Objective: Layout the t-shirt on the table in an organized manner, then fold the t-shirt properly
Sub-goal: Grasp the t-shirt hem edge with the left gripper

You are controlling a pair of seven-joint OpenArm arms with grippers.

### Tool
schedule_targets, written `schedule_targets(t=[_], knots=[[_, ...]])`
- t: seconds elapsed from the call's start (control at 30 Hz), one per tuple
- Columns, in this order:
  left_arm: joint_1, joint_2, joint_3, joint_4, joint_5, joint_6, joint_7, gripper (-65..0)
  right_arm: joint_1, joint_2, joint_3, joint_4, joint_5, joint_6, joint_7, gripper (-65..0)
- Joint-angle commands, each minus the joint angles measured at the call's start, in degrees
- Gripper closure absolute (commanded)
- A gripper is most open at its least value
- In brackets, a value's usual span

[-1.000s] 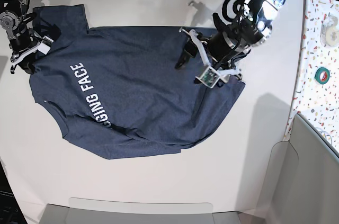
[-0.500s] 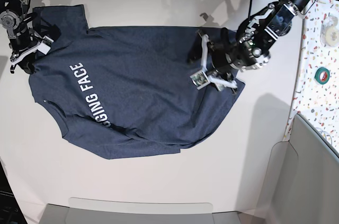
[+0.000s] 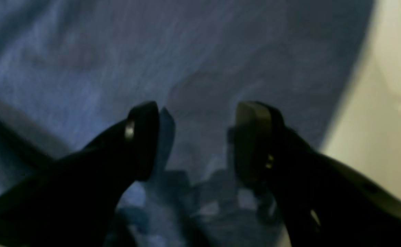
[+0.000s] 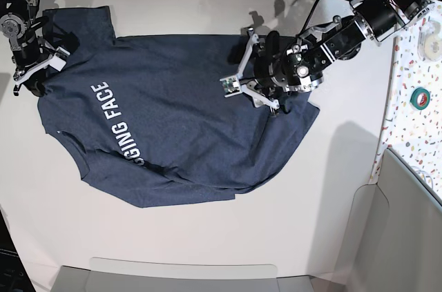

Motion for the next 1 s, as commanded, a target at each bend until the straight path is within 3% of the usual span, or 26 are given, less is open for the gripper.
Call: schedule_targets(t=[0.0,0.43,0.63,0.8,0.97], knots=[[-1.76,-0.25,0.54,-0.38,0.82,0.03,0.06,-34.9,-4.11,-4.86,-3.21,-3.8,-0.56,10.28,1.66,0.0],[-7.21,1.24,1.24,-0.38,0.56,-0.41,0.76,-34.9,-4.2,-4.95,-3.21,-3.8,-0.56,10.28,1.66,0.0],[-7.21,1.42,1.24,-4.95,0.56,-8.23,0.76,-34.8,-4.2,-4.95,-3.21,-3.8,-0.56,10.28,1.66,0.0],[-7.21,1.07,1.33,-7.85,0.56,-8.76,0.94,-34.8,-4.2,-4.95,-3.21,-3.89,-0.56,10.28,1.66,0.0],[-7.21,1.07,1.33,-7.76,0.47,-10.7,5.95,-34.7,-4.11,-4.95,-3.3,-3.89,-0.56,10.28,1.66,0.0]])
